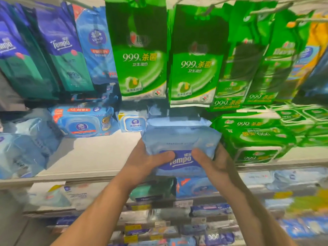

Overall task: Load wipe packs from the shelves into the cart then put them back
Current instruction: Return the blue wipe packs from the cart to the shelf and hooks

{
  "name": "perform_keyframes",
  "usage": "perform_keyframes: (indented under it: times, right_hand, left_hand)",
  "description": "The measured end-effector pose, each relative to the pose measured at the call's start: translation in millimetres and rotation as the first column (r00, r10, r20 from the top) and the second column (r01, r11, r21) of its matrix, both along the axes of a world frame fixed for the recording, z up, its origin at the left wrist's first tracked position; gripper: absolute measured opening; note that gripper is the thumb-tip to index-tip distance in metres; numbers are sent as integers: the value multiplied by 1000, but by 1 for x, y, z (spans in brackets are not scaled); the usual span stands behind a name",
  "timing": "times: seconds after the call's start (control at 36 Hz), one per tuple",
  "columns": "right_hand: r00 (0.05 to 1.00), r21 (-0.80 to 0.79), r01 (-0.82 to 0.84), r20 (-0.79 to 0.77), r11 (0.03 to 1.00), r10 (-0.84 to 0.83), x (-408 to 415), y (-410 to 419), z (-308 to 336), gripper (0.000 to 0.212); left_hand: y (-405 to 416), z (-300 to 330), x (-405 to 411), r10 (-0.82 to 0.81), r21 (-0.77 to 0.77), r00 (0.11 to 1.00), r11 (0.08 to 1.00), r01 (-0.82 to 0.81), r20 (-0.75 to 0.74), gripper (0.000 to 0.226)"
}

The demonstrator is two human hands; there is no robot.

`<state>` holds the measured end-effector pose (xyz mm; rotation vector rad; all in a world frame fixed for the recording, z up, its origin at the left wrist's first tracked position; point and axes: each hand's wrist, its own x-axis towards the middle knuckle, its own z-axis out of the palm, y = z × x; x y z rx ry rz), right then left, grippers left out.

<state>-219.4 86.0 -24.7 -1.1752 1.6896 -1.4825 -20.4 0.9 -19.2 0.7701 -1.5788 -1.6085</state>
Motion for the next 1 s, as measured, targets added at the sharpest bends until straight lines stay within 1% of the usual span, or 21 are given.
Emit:
perform_keyframes:
  times: [0.06,0.14,0.19,0.25,0.33,0.36,0.42,0.47,0.56,0.64,0.69,0.75,0.81,0.86,0.89,0.94,1.0]
  right_hand:
    - [1000,21,-7,-12,1000,7,-1,4,-4,29]
    - [999,32,-43,-23,999,44,-2,11,-9,37]
    - [997,36,-65,-40,997,67,0,14,-6,40]
    - [996,45,-72,-56,996,75,1,16,-5,41]
    - [994,47,-52,-96,998,56,4,18,-4,37]
    - [994,40,-34,-98,999,38,6,19,-4,36]
    - [997,30,-4,-76,1000,6,9,20,-6,35]
    - [998,27,9,-67,1000,-7,13,22,-5,31]
    - [999,24,-23,-48,999,25,17,22,-2,33]
    - [994,5,-4,-106,1000,5,20,22,2,14]
    - [994,2,32,-102,999,-32,23,23,5,10]
    - [995,14,47,-87,999,-46,28,24,10,13]
    - [996,24,67,-64,997,-65,32,26,13,14]
    - [995,23,83,-57,996,-81,34,26,17,17]
    - [994,20,89,-58,996,-88,35,26,18,19]
    - [991,24,121,-52,992,-119,37,25,24,25]
    - [988,9,151,-38,989,-150,41,24,30,29]
  left_hand:
    - [-5,-7,3,2,-41,997,999,1,76,72]
    - [-9,-12,9,16,-107,974,994,9,227,86]
    - [-9,-12,11,10,-123,949,992,30,314,86]
    - [-6,-8,12,59,-165,912,986,10,407,79]
    - [2,0,15,168,-260,862,965,-43,479,52]
    - [5,1,16,196,-287,852,956,-57,485,44]
    - [11,2,16,216,-297,852,952,-75,477,37]
    - [16,3,16,203,-264,865,961,-85,459,36]
    - [20,7,17,195,-227,869,969,-99,455,38]
    - [23,15,17,192,-182,865,976,-119,463,39]
    - [25,22,18,196,-170,859,977,-129,473,36]
    - [25,27,22,205,-177,839,975,-131,505,37]
    - [25,30,27,182,-130,847,982,-135,500,39]
    - [26,34,34,98,-30,886,995,-95,453,41]
    - [27,36,37,50,1,898,998,-56,437,47]
    - [28,41,43,-10,29,919,1000,-2,394,58]
    - [28,46,49,-28,53,949,999,11,314,62]
